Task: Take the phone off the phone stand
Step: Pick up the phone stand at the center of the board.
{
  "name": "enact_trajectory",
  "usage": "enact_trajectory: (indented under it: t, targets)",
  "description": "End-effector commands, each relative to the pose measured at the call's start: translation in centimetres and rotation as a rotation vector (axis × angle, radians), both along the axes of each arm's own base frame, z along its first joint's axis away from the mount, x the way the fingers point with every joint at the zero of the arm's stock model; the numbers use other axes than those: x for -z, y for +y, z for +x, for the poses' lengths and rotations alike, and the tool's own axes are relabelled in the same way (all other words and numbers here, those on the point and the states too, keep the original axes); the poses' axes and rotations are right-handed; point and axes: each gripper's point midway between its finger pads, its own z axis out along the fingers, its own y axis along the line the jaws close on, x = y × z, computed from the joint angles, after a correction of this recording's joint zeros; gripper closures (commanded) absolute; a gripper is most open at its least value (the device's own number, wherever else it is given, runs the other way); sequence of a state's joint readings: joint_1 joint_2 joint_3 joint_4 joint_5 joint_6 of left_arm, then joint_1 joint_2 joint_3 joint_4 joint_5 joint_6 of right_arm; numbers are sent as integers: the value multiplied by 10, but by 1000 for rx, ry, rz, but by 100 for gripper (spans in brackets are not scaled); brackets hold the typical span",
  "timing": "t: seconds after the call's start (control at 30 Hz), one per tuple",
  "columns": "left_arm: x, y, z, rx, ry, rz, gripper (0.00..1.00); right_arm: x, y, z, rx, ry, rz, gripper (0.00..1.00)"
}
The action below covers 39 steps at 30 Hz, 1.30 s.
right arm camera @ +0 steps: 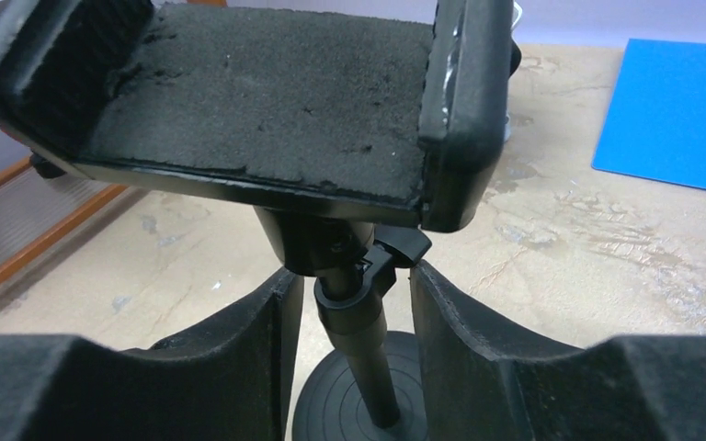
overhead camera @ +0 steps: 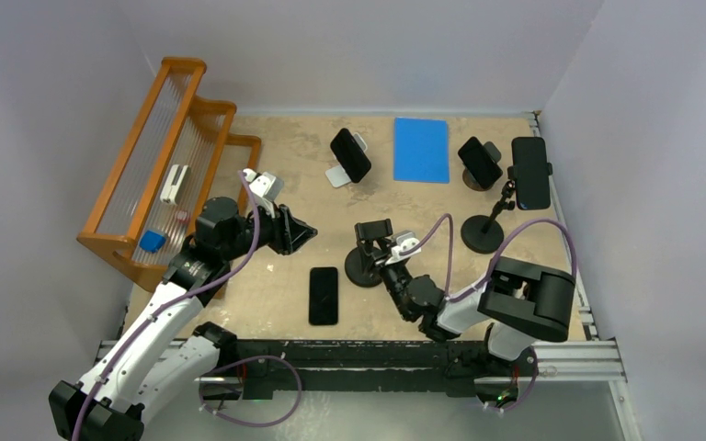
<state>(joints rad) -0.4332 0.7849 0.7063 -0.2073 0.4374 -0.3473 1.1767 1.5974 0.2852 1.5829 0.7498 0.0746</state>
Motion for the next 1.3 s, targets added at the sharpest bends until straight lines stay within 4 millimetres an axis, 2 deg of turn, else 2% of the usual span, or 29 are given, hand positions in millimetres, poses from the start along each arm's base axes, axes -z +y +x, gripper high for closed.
enact_trajectory:
  t: [0.0,0.13,0.27,0.47,0.6,0.77,0.87,0.93,1.1,1.27]
  targets:
    - [-7,-1,2,8,-40,-4,64,-44,1,9,33,-81,161,53]
    - [-7,-1,2,7,-38,-5,64,-43,3,10,33,-85,150,60]
    - [-7,-1,2,9,-39,-5,64,-49,0,9,35,-102,150,73]
    - [-9,-1,1,10,-45,-8,64,-82,-12,4,37,-152,159,100]
    - [-10,-1,0,9,-50,-11,64,-104,-18,1,33,-167,146,100]
    - [-13,1,1,-4,-60,-14,64,-151,-24,3,57,-226,157,100]
    - [-17,5,1,-27,-74,-16,64,-179,-9,10,40,-244,165,100]
    - [-19,8,2,-50,-86,-17,64,-187,5,18,31,-244,154,100]
    - [-31,20,2,-116,-137,-26,64,-195,43,39,-27,-252,169,100]
    - [-48,33,-2,-176,-214,-57,64,-195,85,68,-82,-258,182,100]
